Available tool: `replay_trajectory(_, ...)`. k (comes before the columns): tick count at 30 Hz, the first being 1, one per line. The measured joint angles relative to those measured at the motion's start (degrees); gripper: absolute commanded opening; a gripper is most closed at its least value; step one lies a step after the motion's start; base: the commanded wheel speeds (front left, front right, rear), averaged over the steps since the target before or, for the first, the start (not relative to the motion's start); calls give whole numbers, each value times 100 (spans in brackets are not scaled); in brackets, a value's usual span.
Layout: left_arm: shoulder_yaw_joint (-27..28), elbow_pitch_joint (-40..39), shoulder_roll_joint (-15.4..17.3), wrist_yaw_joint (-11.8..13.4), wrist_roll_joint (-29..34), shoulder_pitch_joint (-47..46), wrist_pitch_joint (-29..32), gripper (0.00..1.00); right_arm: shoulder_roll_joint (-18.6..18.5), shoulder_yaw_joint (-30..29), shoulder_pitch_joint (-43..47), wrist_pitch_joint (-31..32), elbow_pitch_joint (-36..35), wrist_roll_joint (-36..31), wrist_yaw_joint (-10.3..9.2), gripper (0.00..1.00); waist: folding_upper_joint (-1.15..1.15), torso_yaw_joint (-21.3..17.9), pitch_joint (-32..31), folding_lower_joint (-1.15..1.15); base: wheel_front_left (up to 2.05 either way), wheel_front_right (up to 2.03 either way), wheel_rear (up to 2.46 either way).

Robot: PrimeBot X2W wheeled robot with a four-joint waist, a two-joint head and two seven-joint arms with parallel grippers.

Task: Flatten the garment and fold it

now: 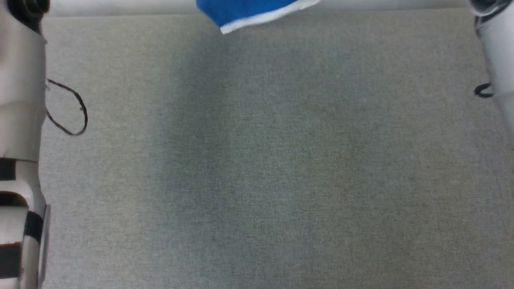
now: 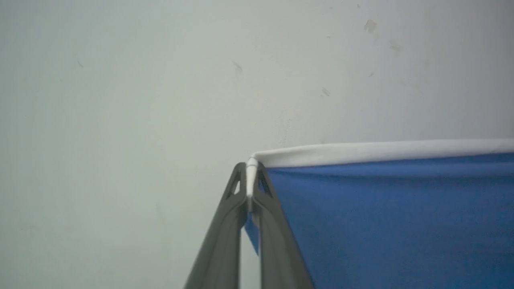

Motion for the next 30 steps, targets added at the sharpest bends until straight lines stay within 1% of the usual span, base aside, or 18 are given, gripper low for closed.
replay_trajectory(3,-34,413,-99,-37,24,6,-146,0,111,119,21,-211,379,3,-2,0,0,-24,142,0,0,0,0)
replay_trajectory(6,-97,754,-218,-127,24,94,-292,0,222,298,159,-360,723,63,-4,0,0,-21,250,-1,0,0,0)
replay_trajectory(9,-123,1132,-397,-225,-37,555,-485,0,291,588,586,-567,1061,252,-5,0,0,40,286,0,0,0,0)
replay_trajectory(12,-138,1307,-475,-312,-107,1089,-560,0,293,823,1050,-727,1117,448,-5,0,0,73,209,-1,0,0,0)
replay_trajectory(17,-16,1173,-469,-321,-213,2233,-650,0,186,1241,2069,-966,822,766,-5,0,1,106,-19,-2,0,0,0)
replay_trajectory(18,-16,1173,-469,-321,-213,2233,-650,0,186,1241,2069,-966,822,766,-5,0,1,106,-19,-2,0,0,0)
replay_trajectory(19,46,889,-455,-320,-216,2814,-653,0,101,1335,2538,-1025,589,862,-5,0,1,108,-147,-2,0,0,0)
replay_trajectory(20,89,698,-453,-308,-219,3116,-655,0,44,1386,2770,-1053,460,876,-5,0,1,111,-217,-2,0,0,0)
replay_trajectory(24,153,-233,-445,-75,-194,4429,-658,0,-230,1512,3822,-1080,-218,914,-5,0,1,117,-536,-3,0,0,0)
replay_trajectory(26,155,-724,-427,42,-199,5080,-635,0,-388,1468,4344,-1022,-610,909,-5,0,1,122,-700,-3,0,0,0)
replay_trajectory(30,100,-1961,-269,378,-243,6362,-105,0,-563,1099,5370,-731,-1497,761,-4,0,1,130,-1024,-4,0,0,0)
